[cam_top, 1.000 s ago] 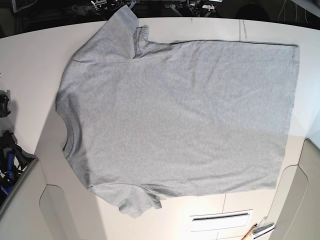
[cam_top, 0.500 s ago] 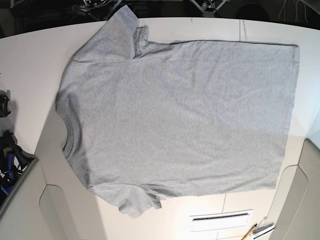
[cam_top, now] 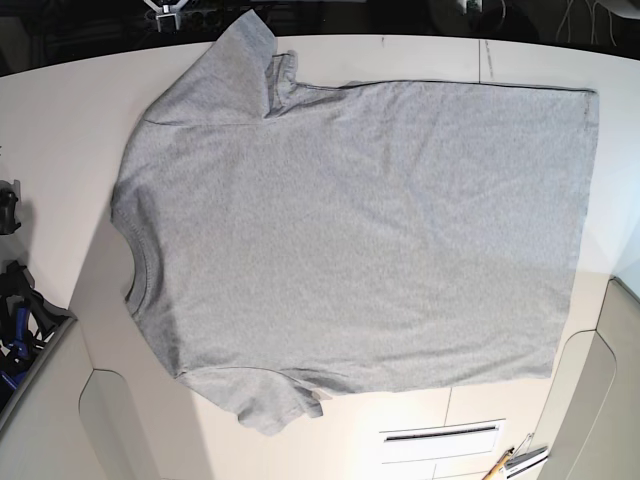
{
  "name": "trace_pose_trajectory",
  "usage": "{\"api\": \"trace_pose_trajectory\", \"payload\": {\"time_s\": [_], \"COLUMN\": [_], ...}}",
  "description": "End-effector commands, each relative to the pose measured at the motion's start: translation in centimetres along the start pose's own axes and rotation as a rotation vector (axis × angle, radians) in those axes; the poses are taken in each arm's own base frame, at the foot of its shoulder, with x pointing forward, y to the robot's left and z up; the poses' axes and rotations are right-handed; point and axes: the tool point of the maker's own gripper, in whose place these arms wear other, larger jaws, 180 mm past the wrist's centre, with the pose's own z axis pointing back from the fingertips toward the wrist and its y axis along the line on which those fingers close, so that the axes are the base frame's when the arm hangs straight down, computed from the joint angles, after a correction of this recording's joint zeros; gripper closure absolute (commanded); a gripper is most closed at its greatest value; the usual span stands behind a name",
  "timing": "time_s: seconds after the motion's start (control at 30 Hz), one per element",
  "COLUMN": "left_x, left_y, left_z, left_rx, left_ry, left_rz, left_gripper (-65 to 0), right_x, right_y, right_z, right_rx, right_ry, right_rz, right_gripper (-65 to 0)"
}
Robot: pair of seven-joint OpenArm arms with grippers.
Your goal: Fold the T-shirt properly
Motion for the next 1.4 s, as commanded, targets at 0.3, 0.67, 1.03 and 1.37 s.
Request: {"api": "trace_pose_trajectory", "payload": {"time_s": [0.3,0.67,1.03,1.37], "left_x": [3.2,6.8,15.2,20.3], "left_y": [1.6,6.1,8.4,11.1], "left_z": [6.1,12.1,19.1,22.7], "left_rx": [-0.194,-0.169,-0.286,-0.273], "left_ry": [-0.121,-0.174,-0.243,-0.322], "left_rz": [0.157,0.285,0.386,0.308], "left_gripper": [0.0,0.0,0.0,-5.1], "right_x": [-1.1,6.0,16.8,22.7], "right_y": [-1.5,-0.1,5.1,3.2], "right_z": [7.5,18.0,26.9,27.3], "right_rx": [0.082,0.225,0.465,0.450], "right_ry": [-0.120,-0.344,-0.609,-0.702], "right_rz": [-0.173,-0.257,-0.356,-0.584], "right_gripper": [0.0,0.0,0.0,-18.1]}}
